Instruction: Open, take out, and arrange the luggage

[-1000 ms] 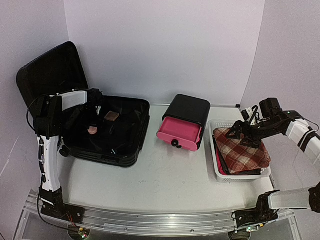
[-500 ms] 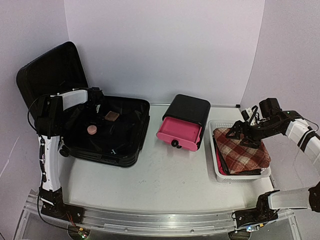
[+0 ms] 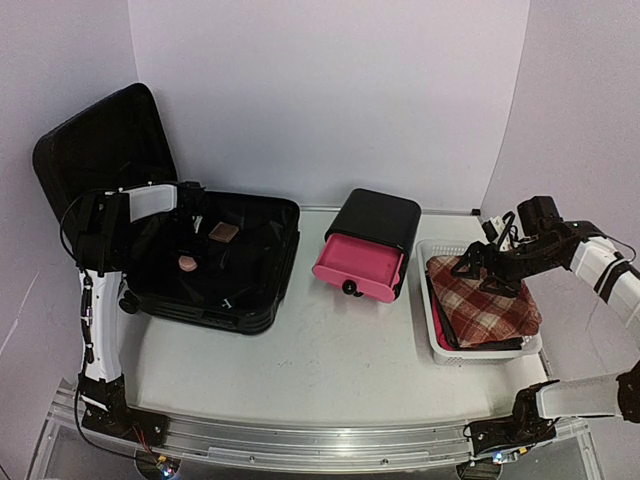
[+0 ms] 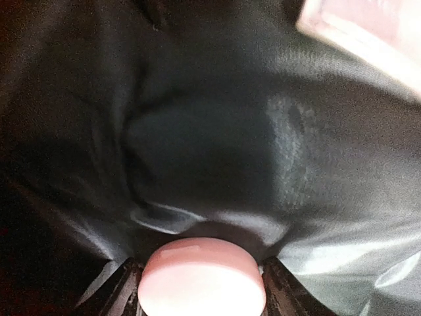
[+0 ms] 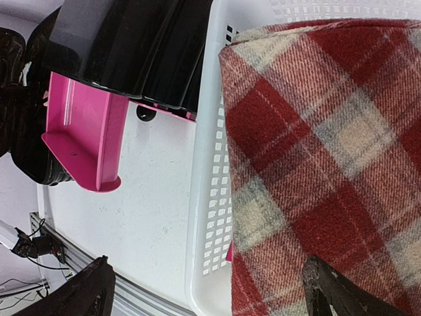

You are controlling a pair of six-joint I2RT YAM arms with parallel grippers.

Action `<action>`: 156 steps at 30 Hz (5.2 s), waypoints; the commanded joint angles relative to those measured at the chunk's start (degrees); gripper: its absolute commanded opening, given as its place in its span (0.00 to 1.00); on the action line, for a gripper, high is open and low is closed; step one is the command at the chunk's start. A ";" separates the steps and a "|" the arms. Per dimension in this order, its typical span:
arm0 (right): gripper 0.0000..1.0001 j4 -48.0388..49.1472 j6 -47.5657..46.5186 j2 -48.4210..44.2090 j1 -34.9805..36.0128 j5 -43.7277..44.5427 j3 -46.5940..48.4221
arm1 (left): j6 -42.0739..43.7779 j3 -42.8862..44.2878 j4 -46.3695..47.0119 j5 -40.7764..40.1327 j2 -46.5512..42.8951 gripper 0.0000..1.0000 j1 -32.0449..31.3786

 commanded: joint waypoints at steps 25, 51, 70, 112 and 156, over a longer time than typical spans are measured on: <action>0.98 1.73 0.84 0.82 0.04 -1.29 -0.02 | -11.12 -9.46 32.36 16.57 -29.02 0.47 -34.87; 0.98 1.22 1.03 -2.07 0.10 -0.78 -1.43 | -10.75 10.30 25.32 11.30 -6.13 0.47 -45.57; 0.98 1.20 0.67 -2.26 0.10 -0.55 -1.61 | -9.81 18.63 17.73 7.38 -1.06 0.73 -45.64; 0.98 1.95 0.85 -2.79 0.07 -0.94 -3.15 | -24.06 -17.84 44.01 7.29 -18.65 0.15 -45.81; 0.98 0.45 0.28 -2.31 0.09 -1.45 -2.90 | -17.83 -28.12 62.03 13.24 -18.52 0.82 -45.90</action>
